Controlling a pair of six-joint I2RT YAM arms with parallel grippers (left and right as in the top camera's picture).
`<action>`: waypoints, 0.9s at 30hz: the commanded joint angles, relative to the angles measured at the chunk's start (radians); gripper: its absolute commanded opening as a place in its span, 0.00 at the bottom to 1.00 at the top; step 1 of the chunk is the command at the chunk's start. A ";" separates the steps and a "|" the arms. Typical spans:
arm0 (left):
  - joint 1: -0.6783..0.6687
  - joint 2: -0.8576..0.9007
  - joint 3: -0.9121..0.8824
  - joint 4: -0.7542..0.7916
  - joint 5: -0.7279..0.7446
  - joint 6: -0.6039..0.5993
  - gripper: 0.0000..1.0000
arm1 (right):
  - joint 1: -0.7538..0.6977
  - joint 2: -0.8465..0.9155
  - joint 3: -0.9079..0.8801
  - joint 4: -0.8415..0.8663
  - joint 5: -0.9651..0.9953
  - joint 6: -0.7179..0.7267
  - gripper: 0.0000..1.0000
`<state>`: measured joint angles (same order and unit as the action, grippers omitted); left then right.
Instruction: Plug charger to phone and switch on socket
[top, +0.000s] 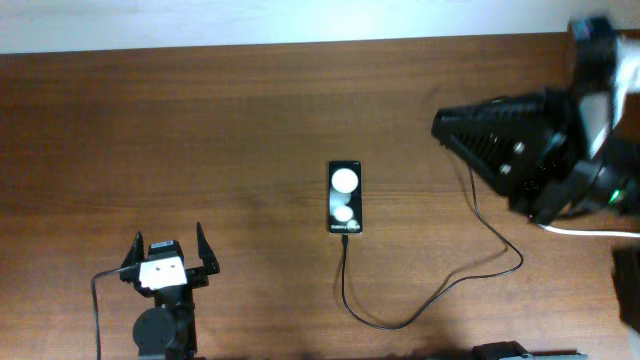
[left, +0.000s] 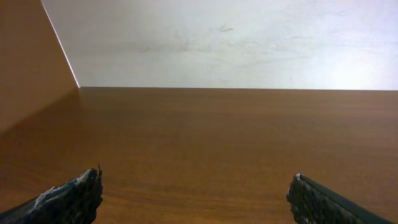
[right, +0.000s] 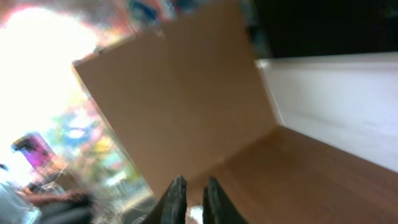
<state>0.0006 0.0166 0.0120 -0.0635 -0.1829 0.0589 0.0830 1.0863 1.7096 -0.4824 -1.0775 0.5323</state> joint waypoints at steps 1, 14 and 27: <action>0.004 -0.005 -0.002 -0.003 0.004 -0.009 0.99 | 0.054 -0.131 -0.075 -0.079 0.506 -0.344 0.13; 0.004 -0.005 -0.002 -0.003 0.004 -0.009 0.99 | -0.096 -0.590 -0.259 0.000 0.663 -0.400 0.15; 0.004 -0.005 -0.002 -0.003 0.004 -0.009 0.99 | -0.130 -0.812 -0.259 -0.054 0.673 -0.359 0.26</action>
<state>0.0006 0.0166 0.0120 -0.0639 -0.1825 0.0593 -0.0418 0.3069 1.4548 -0.5182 -0.4194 0.1631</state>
